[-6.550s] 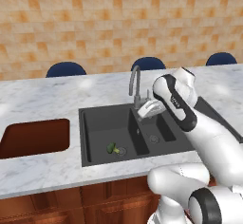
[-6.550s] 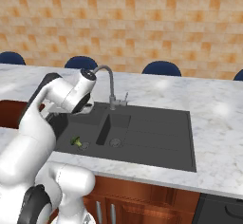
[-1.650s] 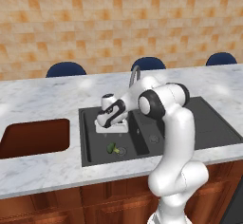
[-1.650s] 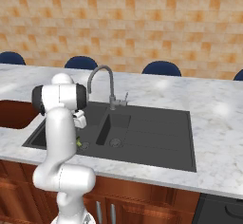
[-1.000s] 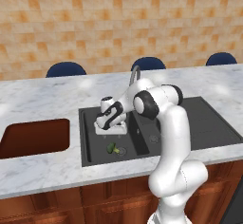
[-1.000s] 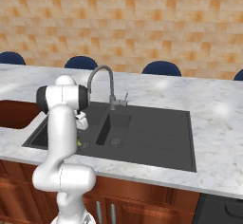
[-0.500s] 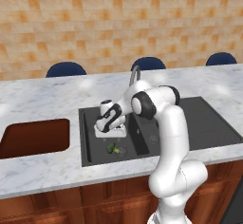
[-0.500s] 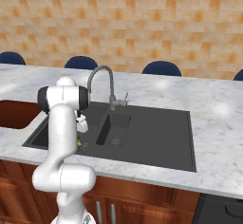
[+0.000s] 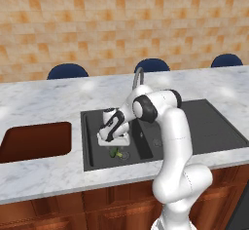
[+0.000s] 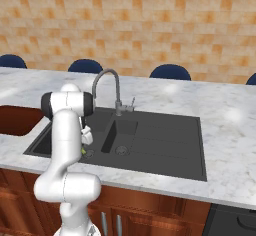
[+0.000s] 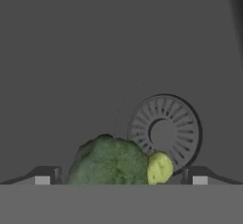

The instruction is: Pick up all produce items and place them in the sink. Turn on the sink faucet to wash them. Then turn the sink off and put them in the tray.

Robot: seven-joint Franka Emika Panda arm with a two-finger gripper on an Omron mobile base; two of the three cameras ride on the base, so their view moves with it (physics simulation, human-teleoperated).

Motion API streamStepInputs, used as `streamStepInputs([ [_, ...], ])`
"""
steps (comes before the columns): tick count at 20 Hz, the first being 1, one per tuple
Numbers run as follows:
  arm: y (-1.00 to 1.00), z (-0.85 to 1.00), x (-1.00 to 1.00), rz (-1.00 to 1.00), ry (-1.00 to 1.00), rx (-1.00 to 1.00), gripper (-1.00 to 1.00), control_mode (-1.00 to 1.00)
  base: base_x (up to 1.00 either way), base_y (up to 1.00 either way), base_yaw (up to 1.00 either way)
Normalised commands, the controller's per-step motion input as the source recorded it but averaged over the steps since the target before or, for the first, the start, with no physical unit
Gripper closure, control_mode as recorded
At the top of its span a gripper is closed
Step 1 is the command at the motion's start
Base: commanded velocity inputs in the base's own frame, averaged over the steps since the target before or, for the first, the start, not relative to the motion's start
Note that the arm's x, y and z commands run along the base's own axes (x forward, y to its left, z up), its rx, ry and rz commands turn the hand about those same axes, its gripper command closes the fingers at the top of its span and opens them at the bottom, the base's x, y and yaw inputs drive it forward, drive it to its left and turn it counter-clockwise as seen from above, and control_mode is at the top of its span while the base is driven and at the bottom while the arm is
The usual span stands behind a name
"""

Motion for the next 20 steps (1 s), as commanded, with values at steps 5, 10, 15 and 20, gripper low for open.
streamStepInputs([
  [5,0.00,-0.23,0.00,-0.01,0.00,-0.01,-1.00,-1.00,0.00,0.00,0.00],
  [10,0.00,-0.20,0.00,0.00,0.00,0.00,-1.00,-1.00,0.00,0.00,0.00],
  [15,0.05,-0.15,0.00,0.00,0.00,0.00,1.00,-1.00,0.00,0.00,0.00],
  [20,0.00,0.00,-0.06,0.00,-0.02,0.00,1.00,-1.00,0.00,0.00,0.00],
])
